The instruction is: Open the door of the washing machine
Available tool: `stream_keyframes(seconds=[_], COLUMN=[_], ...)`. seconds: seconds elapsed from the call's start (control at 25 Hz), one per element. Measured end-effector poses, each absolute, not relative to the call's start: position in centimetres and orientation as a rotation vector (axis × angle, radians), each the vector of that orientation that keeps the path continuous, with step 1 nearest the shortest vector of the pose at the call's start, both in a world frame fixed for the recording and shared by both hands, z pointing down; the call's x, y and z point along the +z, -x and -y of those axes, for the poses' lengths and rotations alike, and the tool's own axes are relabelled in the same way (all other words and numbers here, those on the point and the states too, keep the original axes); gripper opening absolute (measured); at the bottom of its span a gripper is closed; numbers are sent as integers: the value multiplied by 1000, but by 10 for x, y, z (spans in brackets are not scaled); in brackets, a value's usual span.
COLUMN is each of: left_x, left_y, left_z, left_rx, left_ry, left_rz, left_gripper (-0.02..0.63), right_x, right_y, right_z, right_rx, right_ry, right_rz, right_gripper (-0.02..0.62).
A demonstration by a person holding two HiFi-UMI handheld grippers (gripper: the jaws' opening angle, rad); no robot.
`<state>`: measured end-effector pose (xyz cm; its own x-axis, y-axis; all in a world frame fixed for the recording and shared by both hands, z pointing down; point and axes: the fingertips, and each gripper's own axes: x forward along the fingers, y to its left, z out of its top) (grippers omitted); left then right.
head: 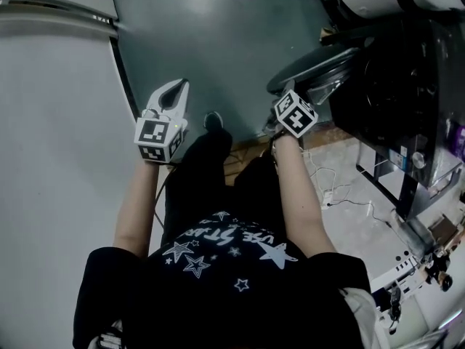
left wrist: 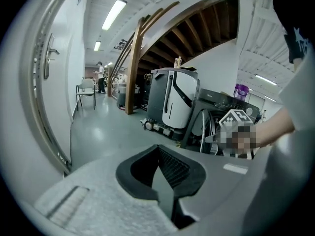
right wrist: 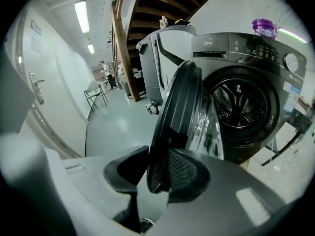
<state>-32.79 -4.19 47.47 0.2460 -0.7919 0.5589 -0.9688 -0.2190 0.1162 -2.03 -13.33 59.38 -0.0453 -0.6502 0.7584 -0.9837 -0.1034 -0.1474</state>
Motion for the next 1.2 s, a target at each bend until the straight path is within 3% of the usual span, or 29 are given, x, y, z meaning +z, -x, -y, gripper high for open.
stream_keyframes(seconds=[0.28, 1.2], left_x=[468, 470], left_y=[386, 433], left_z=[67, 197], left_rx=[549, 494], left_ry=[-2073, -1966], left_rz=[1577, 1573], left_gripper=[11, 11], right_x=[594, 596], right_y=[61, 160], right_z=[166, 304], right_rx=[1084, 1309], right_ry=[-1882, -1965], right_rz=[1603, 1468], right_gripper=[118, 133])
